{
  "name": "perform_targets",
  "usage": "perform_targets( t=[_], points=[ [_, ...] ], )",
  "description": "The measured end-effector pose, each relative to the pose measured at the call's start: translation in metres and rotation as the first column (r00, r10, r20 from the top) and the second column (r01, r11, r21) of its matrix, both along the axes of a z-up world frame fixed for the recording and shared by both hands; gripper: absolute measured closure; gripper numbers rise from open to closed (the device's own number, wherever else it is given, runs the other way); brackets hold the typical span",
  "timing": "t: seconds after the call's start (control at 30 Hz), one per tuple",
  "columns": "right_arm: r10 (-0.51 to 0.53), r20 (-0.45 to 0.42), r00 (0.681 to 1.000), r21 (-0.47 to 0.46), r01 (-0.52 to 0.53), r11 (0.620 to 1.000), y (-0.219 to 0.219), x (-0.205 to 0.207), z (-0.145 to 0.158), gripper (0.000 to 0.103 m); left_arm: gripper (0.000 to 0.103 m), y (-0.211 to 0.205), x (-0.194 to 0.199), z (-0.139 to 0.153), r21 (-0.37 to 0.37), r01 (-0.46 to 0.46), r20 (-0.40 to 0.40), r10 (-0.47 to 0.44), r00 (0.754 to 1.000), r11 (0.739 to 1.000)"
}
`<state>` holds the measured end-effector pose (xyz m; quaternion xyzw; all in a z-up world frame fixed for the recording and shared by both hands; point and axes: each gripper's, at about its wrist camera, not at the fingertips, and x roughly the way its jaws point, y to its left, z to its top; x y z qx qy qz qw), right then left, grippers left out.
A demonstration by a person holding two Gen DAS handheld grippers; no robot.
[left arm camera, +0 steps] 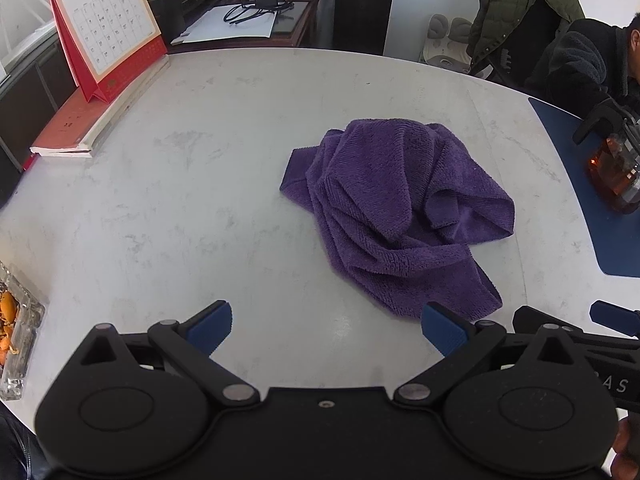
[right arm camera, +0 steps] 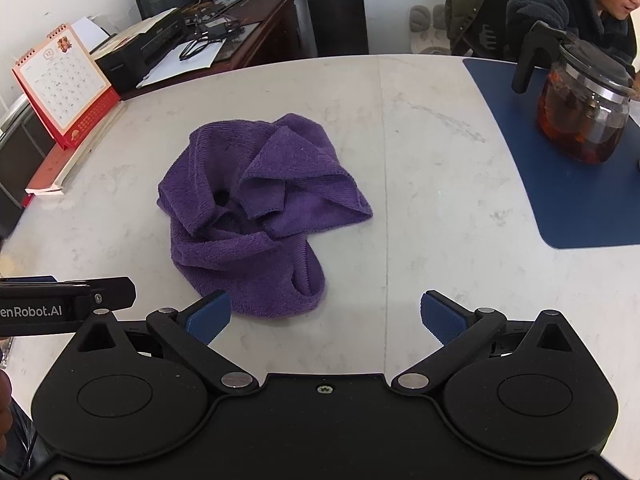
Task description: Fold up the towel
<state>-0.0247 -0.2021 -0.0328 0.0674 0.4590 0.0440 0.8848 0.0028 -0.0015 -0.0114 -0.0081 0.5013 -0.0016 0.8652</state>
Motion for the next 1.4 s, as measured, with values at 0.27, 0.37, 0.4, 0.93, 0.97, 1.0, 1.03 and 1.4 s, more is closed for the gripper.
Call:
perform_targets(
  t=[0.27, 0.37, 0.4, 0.93, 0.97, 1.0, 1.03, 1.4],
  points=[
    [-0.025, 0.038, 0.999, -0.045, 0.027, 0.999, 0.003, -0.006, 0.008, 0.0, 0.001, 0.001, 0.003, -0.005, 0.007, 0.008, -0.009, -0.008, 1.0, 1.0],
    [-0.051, 0.026, 0.998, -0.053, 0.052, 0.997, -0.007, 0.002, 0.004, 0.0, 0.001, 0.001, 0.004, -0.007, 0.007, 0.01, -0.012, -0.01, 1.0, 1.0],
    [-0.054, 0.021, 0.998, -0.055, 0.055, 0.997, -0.007, 0.001, 0.004, 0.0, 0.001, 0.002, 0.005, -0.008, 0.007, 0.01, -0.014, -0.01, 1.0, 1.0],
    [-0.016, 0.012, 1.0, -0.106, 0.017, 0.994, 0.005, 0.0, 0.001, 0.0, 0.001, 0.001, 0.002, -0.008, 0.009, 0.005, -0.017, -0.005, 1.0, 1.0],
    [-0.015, 0.012, 1.0, -0.108, 0.016, 0.994, 0.005, -0.001, 0.001, 0.0, 0.001, 0.001, 0.002, -0.008, 0.009, 0.005, -0.018, -0.005, 1.0, 1.0],
    [-0.012, 0.012, 1.0, -0.11, 0.013, 0.994, 0.006, -0.001, 0.001, 0.0, 0.001, 0.0, 0.002, -0.008, 0.009, 0.005, -0.019, -0.005, 1.0, 1.0],
    [-0.009, 0.012, 1.0, -0.112, 0.011, 0.994, 0.007, -0.001, 0.001, 0.0, 0.001, 0.0, 0.002, -0.009, 0.009, 0.005, -0.02, -0.005, 1.0, 1.0],
    [-0.007, 0.006, 1.0, -0.122, 0.008, 0.992, 0.011, 0.001, 0.003, 0.0, 0.001, 0.002, 0.002, -0.009, 0.01, 0.005, -0.024, -0.005, 1.0, 1.0]
  ],
)
